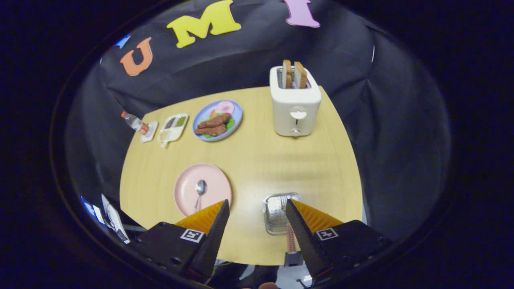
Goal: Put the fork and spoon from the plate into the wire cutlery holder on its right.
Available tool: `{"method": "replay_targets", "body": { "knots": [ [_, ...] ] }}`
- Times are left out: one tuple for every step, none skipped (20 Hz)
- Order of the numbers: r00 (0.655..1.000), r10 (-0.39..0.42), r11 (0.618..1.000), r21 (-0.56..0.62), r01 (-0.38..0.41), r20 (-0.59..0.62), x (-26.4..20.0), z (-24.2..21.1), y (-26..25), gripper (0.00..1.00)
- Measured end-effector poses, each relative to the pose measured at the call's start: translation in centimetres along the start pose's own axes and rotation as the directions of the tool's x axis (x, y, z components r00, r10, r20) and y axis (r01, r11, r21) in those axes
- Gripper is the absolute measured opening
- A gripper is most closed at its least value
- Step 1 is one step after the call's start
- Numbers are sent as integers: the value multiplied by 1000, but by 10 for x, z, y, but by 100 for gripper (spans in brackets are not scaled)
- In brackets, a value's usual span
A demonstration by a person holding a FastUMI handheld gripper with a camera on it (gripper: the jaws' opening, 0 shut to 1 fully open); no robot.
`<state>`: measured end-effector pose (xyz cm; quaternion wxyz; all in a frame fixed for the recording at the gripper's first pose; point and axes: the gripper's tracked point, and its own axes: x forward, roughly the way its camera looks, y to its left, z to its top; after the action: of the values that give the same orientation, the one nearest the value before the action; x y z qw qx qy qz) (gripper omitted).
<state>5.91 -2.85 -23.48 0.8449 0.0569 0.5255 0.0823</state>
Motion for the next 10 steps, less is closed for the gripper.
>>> {"method": "replay_targets", "body": {
  "knots": [
    [998, 29, 1000, -14, -28, 47, -3, 1, 19, 85],
    [994, 56, 998, -25, -53, 95, -3, -1, 37, 85],
    [988, 81, 996, -38, -77, 135, -2, -5, 57, 87],
    [983, 91, 995, -52, -83, 162, 0, -11, 73, 90],
    [979, 92, 994, -67, -81, 181, 2, -21, 86, 92],
    [974, 96, 994, -80, -81, 207, 8, -28, 100, 94],
    [973, 77, 995, -86, -59, 219, 15, -37, 110, 94],
    [974, 68, 995, -83, -51, 218, 24, -50, 120, 95],
    [977, 60, 996, -70, -46, 206, 36, -62, 129, 95],
    [981, 53, 998, -51, -44, 189, 49, -75, 138, 95]
  ]
}}
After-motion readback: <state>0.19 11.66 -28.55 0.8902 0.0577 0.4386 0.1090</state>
